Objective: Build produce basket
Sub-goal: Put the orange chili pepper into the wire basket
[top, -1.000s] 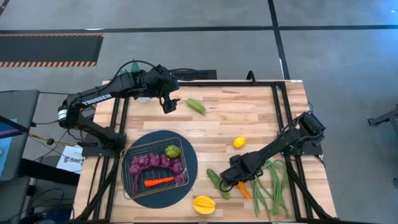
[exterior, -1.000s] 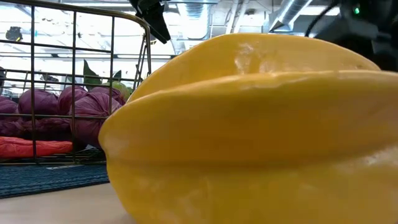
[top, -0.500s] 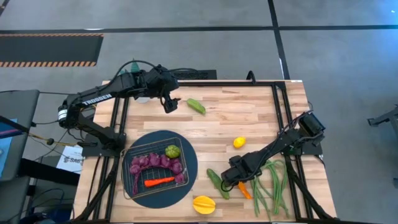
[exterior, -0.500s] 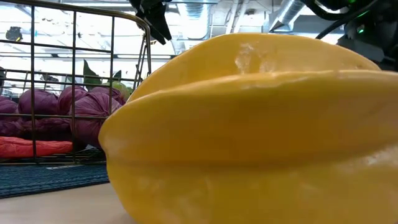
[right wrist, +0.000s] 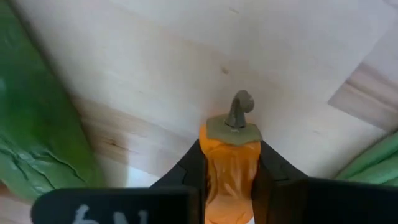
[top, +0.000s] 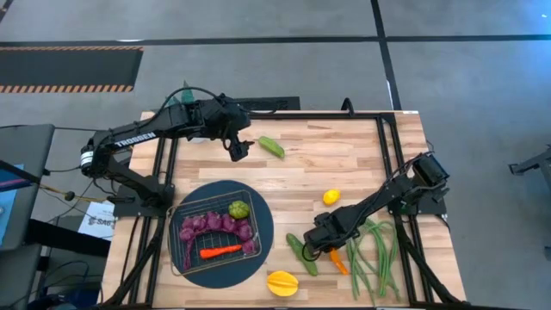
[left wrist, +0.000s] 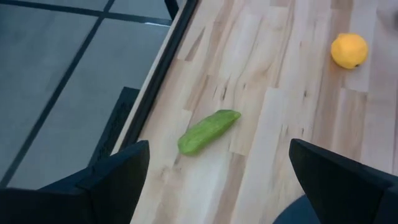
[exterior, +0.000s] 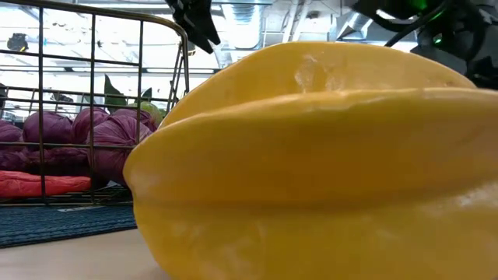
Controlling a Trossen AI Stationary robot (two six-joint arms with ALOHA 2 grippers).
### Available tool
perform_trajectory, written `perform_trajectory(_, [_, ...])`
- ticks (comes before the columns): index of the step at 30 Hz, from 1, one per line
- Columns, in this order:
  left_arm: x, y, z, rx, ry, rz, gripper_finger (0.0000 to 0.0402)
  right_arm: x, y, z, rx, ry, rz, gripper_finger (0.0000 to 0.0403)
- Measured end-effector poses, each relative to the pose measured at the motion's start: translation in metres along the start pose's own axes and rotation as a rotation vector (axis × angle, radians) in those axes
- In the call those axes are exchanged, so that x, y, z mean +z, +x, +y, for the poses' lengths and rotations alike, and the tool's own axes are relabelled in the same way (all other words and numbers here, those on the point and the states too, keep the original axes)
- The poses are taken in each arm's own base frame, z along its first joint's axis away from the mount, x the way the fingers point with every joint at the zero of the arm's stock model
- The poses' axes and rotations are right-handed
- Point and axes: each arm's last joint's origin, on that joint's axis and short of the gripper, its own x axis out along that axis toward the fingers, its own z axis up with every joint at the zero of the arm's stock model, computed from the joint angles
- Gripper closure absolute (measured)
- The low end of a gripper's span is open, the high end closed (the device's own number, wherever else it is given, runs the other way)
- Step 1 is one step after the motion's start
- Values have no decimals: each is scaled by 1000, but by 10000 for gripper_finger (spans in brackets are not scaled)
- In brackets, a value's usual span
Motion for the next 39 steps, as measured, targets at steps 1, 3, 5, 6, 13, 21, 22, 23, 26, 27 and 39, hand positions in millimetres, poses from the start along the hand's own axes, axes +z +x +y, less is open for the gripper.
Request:
perform_trajectory(1, [0,0,0,-1,-1,0,31,2,-1,0,3,-10,-2,328])
perform_trajectory(3, [0,-2,-1,-9,2,-5,31,8,-5,1,17,-29,-18,328])
perform_trajectory(5, [3,-6,-2,-22,8,-17,31,16,-13,2,21,-51,-36,328])
perform_trajectory(6, [5,-9,-4,-40,18,-31,31,20,-19,2,19,-65,-44,328])
perform_trajectory(13, [29,-51,-12,-265,144,-218,31,57,-103,-1,3,-175,-271,328])
perform_trajectory(21, [42,-128,-10,-669,293,-545,31,86,-223,-21,118,-339,-737,328])
perform_trajectory(22, [41,-137,-9,-709,314,-587,31,89,-235,-25,130,-360,-788,328])
perform_trajectory(23, [39,-146,-8,-735,330,-626,31,92,-246,-29,145,-379,-830,328])
perform_trajectory(26, [31,-172,-2,-717,350,-716,31,101,-270,-34,222,-452,-931,328])
perform_trajectory(27, [28,-179,0,-683,344,-731,31,104,-274,-35,249,-485,-937,328])
perform_trajectory(39, [1,-220,29,-95,82,-731,31,157,-224,18,524,-793,-697,328])
